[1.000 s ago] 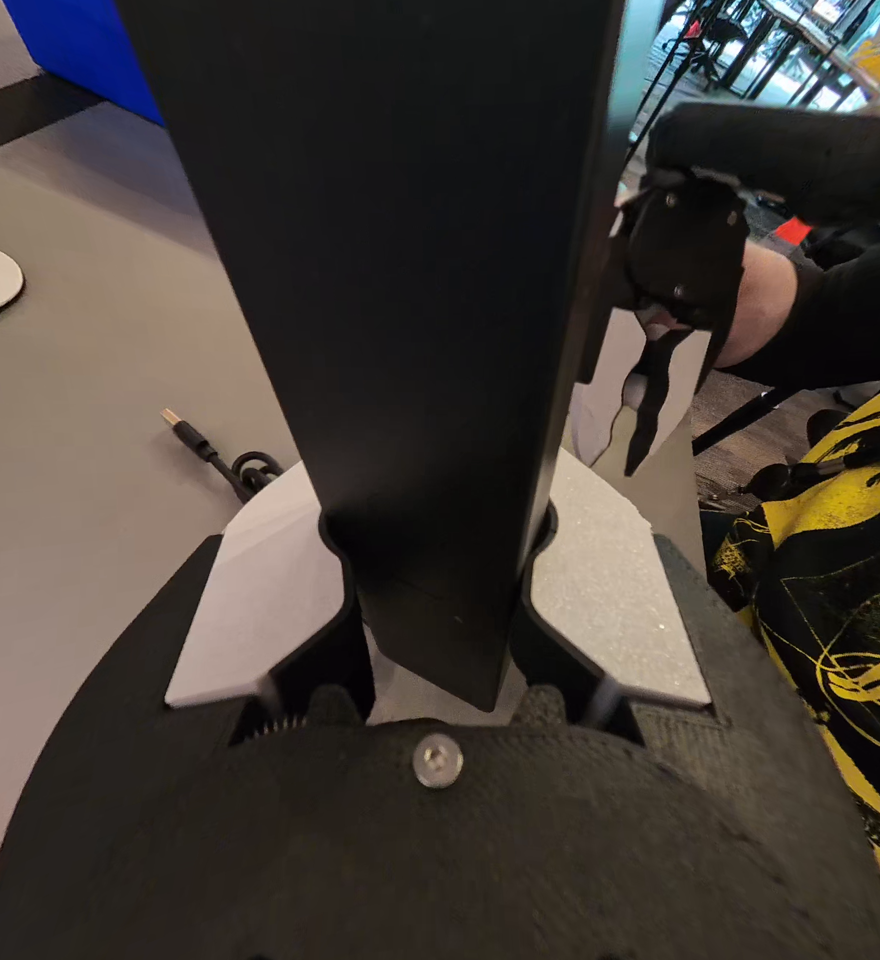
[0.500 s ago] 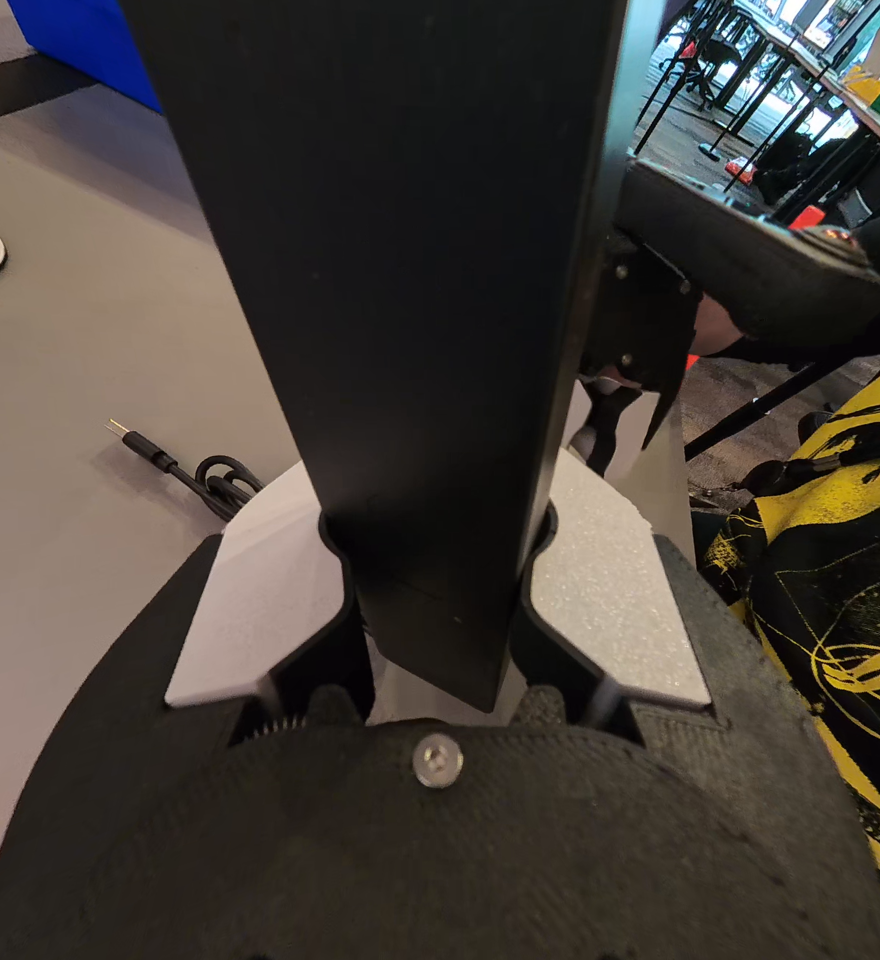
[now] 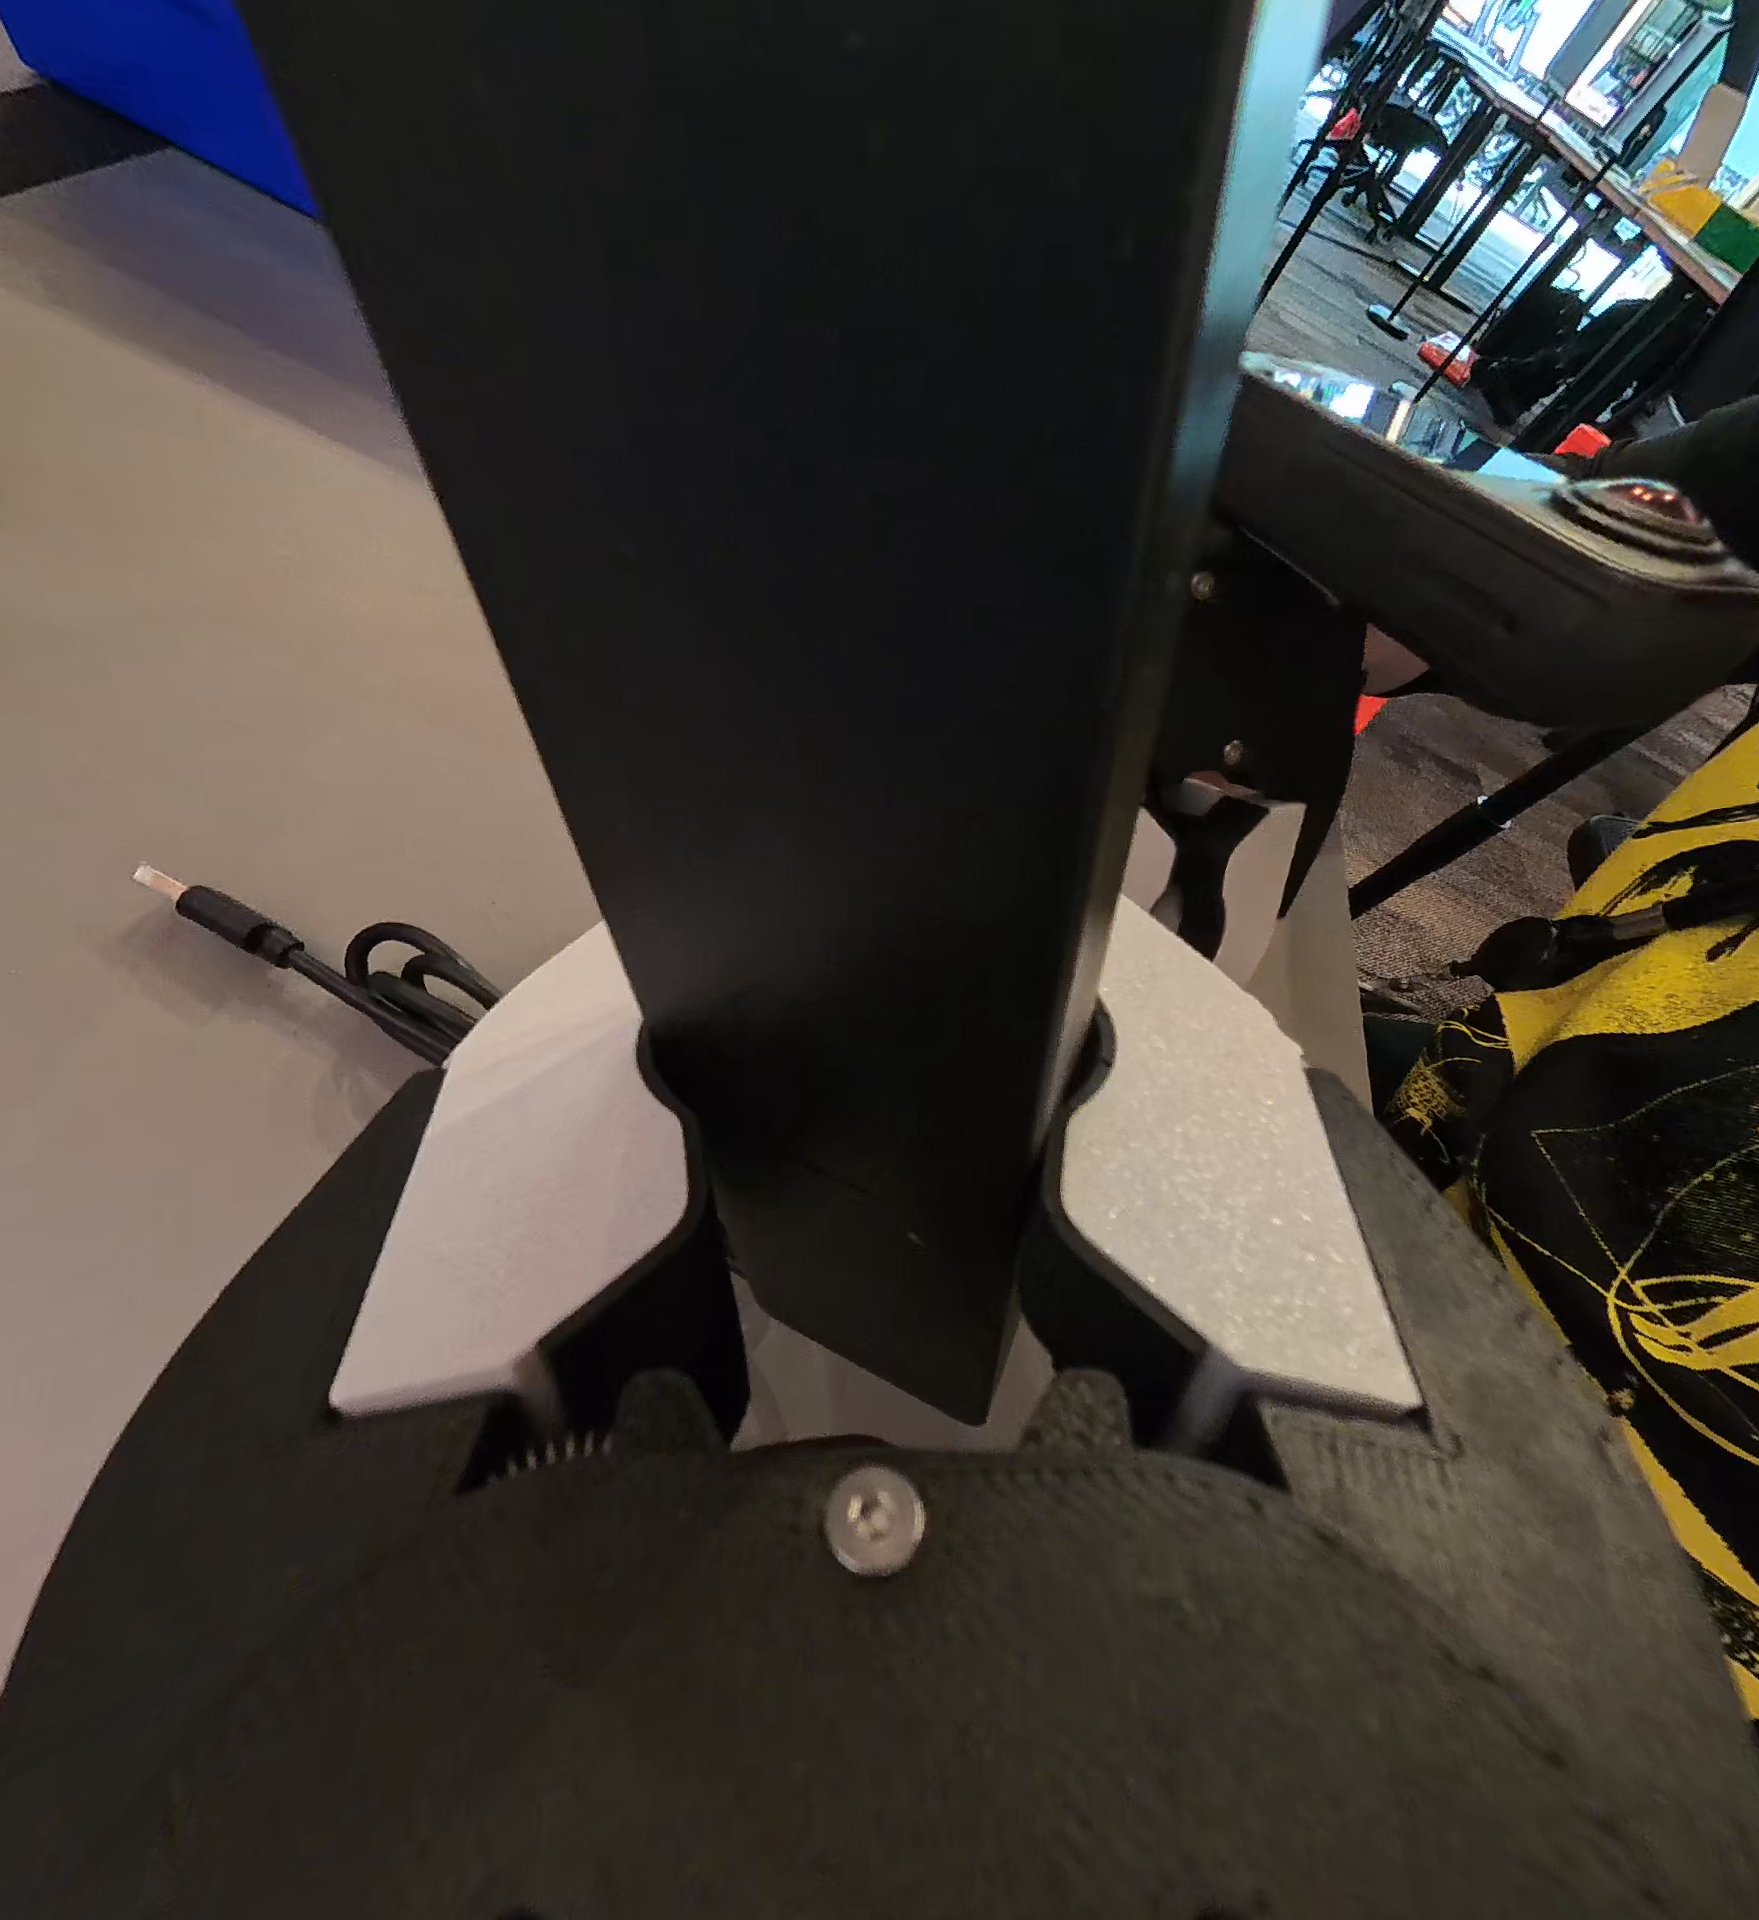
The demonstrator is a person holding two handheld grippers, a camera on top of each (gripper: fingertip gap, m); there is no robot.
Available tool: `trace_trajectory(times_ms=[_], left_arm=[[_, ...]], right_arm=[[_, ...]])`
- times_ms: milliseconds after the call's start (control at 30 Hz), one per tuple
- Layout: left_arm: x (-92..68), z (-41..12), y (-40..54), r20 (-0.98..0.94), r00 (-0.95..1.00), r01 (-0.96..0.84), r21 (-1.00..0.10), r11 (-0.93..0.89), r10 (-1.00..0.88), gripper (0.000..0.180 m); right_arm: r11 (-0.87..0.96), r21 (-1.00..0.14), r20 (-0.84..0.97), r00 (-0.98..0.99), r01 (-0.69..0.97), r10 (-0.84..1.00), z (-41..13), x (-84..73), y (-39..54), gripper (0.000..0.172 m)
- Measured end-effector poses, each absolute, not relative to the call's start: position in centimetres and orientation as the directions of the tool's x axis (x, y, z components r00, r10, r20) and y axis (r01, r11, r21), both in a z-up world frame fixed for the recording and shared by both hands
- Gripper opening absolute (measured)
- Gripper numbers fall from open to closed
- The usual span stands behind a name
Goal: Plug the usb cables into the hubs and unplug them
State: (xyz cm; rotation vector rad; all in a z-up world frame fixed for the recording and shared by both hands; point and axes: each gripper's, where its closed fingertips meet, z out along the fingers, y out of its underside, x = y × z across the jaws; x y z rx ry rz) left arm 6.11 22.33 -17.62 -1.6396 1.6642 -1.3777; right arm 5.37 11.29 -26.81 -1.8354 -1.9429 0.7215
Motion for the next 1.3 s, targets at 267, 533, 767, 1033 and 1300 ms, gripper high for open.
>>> trace_trajectory(times_ms=[267, 533, 767, 1033, 1300], left_arm=[[6.2, -17.7, 22.1, 0.331, -0.218, -0.501, -0.845, -0.186, -0.918, 0.07], [6.4, -16.4, 22.3, 0.248, -0.213, -0.429, -0.893, -0.137, -0.945, 0.071], [7.0, -15.4, 23.4, 0.089, -0.12, -0.395, -0.918, -0.035, -0.989, 0.07], [7.6, -16.1, 23.4, -0.06, -0.081, -0.461, -0.883, 0.09, -0.995, 0.07], [7.7, -16.7, 23.2, -0.101, -0.091, -0.491, -0.861, 0.133, -0.991, 0.07]], right_arm=[[0.053, -0.592, -0.102, -0.14, 0.805, 0.985, -26.8, 6.0, 11.7, 0.015], [-0.162, -0.76, -0.133, 0.093, 0.629, 0.987, -22.1, 6.1, 14.5, 0.013], [-0.285, -0.856, -0.123, 0.365, 0.431, 0.923, -14.9, 7.8, 19.0, 0.012], [-0.331, -0.821, -0.111, 0.439, 0.466, 0.892, -13.9, 6.2, 20.9, 0.012], [-0.349, -0.773, -0.122, 0.417, 0.529, 0.901, -14.1, 5.2, 20.8, 0.012]])
